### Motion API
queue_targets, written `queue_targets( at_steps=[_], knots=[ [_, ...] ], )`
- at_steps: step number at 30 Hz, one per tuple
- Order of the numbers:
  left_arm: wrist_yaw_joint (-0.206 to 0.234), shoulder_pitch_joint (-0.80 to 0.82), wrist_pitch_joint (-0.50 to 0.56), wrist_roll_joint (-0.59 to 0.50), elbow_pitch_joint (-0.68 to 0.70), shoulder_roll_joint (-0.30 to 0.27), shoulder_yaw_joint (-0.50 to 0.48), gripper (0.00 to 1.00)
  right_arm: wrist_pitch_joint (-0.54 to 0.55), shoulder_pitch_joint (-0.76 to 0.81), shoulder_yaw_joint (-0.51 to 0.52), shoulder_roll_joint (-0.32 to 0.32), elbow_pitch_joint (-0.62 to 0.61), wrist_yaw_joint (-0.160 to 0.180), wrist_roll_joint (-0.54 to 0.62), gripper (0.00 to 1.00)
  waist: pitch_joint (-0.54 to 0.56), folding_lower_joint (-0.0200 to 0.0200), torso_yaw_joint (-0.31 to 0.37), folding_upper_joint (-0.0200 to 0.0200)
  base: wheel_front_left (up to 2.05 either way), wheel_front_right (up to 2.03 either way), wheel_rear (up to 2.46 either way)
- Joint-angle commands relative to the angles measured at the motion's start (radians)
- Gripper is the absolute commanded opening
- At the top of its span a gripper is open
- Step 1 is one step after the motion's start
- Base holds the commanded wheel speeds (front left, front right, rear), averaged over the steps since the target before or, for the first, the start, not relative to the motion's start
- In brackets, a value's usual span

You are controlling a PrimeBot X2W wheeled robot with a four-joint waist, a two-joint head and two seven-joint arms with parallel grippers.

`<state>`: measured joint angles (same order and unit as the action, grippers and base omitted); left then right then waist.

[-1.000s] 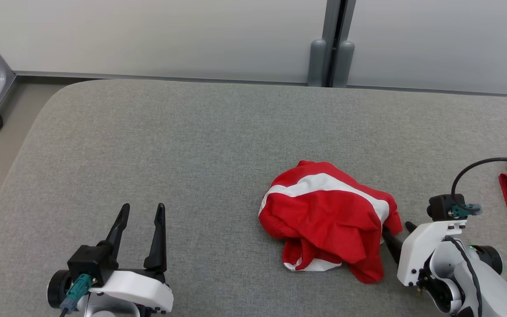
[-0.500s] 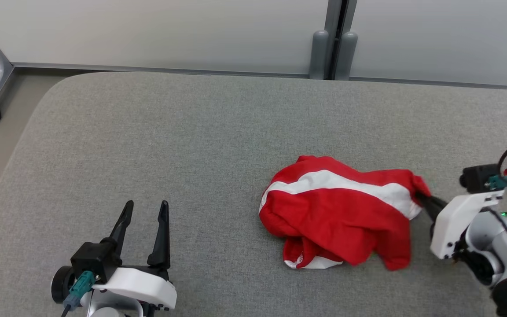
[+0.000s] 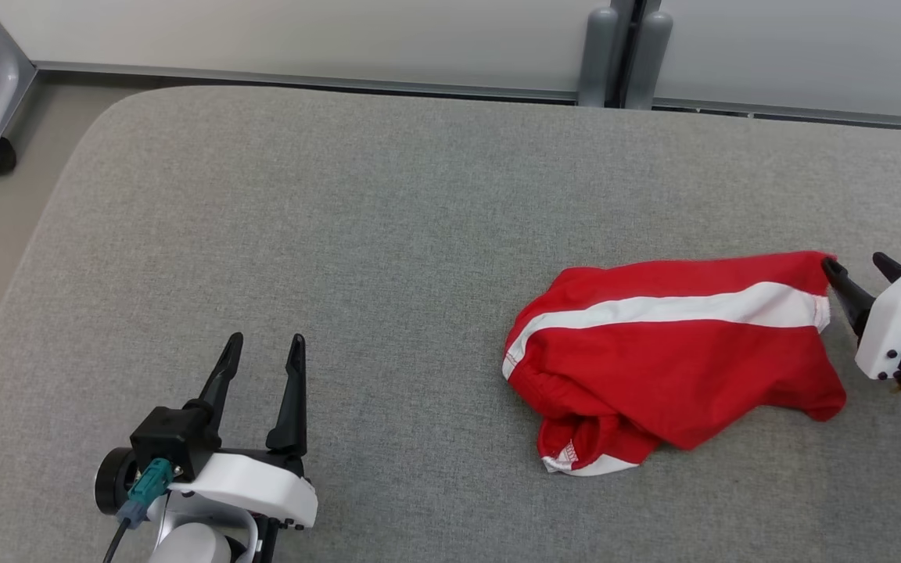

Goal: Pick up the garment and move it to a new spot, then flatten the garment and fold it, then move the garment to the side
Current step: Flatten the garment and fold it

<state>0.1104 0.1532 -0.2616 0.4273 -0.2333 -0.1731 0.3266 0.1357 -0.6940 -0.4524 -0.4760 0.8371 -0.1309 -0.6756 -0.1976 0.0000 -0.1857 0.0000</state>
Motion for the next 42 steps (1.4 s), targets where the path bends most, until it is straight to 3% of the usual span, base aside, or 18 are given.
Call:
queue_targets(
  at_steps=[1,17,24,35,42],
  knots=[
    [-0.003,0.012,-0.004,-0.008,-0.002,-0.001,-0.005,1.00,-0.024,-0.003,0.003,0.009,0.010,0.000,-0.002,1.00,0.019,0.0000,0.008,0.0000,0.00,0.00,0.00],
    [0.008,-0.057,0.001,0.004,0.000,-0.026,-0.021,1.00,-0.354,0.170,0.006,0.103,-0.143,0.000,-0.028,1.00,0.169,0.0000,0.136,0.0000,0.00,0.00,0.00],
    [0.019,-0.083,0.006,0.013,0.019,-0.033,-0.024,1.00,-0.399,0.279,0.107,0.140,-0.259,0.000,0.032,1.00,0.194,0.0000,0.173,0.0000,0.00,0.00,0.00],
    [0.034,-0.113,0.001,0.022,0.054,-0.036,-0.042,1.00,-0.402,0.546,0.337,0.266,-0.596,0.000,0.233,1.00,0.208,0.0000,0.200,0.0000,0.00,0.00,0.00],
    [0.033,-0.120,-0.002,0.023,0.053,-0.022,-0.041,1.00,-0.402,0.604,0.364,0.290,-0.634,0.000,0.289,1.00,0.203,0.0000,0.203,0.0000,0.00,0.00,0.00]
  ],
)
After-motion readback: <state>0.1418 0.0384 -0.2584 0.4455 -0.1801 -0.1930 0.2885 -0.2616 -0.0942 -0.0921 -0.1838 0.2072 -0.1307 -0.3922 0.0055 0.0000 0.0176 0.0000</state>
